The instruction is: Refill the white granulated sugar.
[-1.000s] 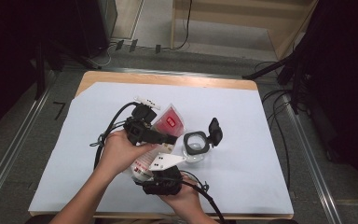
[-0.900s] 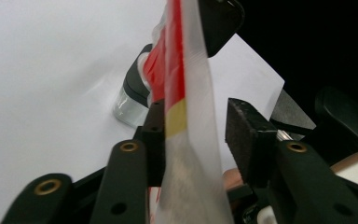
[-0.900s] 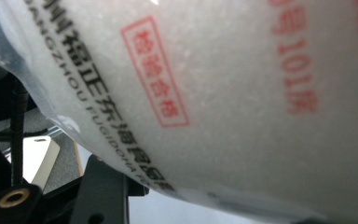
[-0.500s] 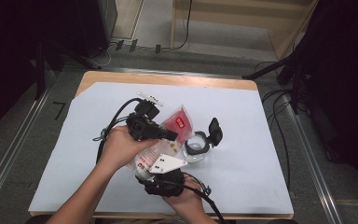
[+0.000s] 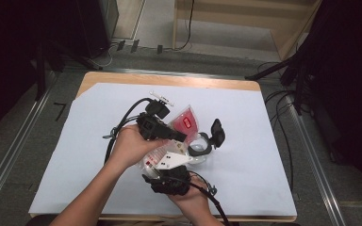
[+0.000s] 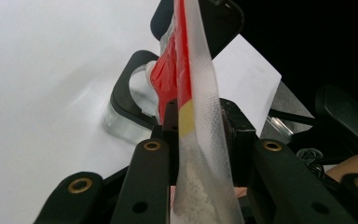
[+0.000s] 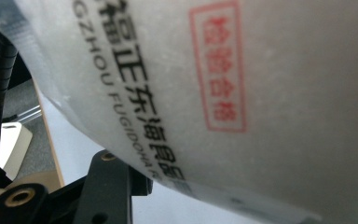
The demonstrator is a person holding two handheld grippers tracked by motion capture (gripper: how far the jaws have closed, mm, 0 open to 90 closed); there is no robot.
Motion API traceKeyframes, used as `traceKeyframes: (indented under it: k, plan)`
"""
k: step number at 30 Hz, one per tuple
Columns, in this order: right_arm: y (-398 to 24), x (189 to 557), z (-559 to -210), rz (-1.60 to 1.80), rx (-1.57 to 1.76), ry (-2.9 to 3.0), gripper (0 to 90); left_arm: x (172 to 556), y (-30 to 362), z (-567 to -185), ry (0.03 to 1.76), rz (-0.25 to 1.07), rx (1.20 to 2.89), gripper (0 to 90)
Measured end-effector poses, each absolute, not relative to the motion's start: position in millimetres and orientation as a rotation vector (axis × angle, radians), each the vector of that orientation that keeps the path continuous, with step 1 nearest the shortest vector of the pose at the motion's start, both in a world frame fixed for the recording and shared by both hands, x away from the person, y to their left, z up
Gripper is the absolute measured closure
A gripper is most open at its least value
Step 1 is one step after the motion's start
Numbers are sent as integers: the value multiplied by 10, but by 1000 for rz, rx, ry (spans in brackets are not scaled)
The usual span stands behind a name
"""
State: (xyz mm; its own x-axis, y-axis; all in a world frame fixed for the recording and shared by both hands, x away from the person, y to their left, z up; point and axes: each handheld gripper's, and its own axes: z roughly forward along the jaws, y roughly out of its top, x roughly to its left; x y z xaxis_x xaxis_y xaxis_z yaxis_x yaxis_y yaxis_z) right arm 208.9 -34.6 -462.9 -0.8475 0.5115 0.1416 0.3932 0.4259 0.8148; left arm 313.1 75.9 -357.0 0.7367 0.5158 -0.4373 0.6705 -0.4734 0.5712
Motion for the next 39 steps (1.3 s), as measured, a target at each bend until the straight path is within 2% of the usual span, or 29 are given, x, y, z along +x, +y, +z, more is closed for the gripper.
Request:
traceKeyframes:
  k: [12, 19, 27, 34, 39]
  plan:
    - [-381, 2100, -4650, 1440, 914, 2520, 531, 3111, 773, -3556, 885, -244, 2170, 685]
    - [-379, 2086, -4662, 1438, 916, 2523, 532, 3116, 847, -3549, 881, -244, 2188, 708]
    - [-347, 2046, -4630, 1402, 856, 2541, 533, 3121, 850, -3579, 879, -230, 2213, 860]
    - [-330, 2024, -4613, 1401, 799, 2543, 521, 3141, 803, -3595, 885, -306, 2177, 859]
    - [-312, 2026, -4635, 1345, 809, 2549, 544, 3135, 763, -3616, 880, -301, 2190, 850]
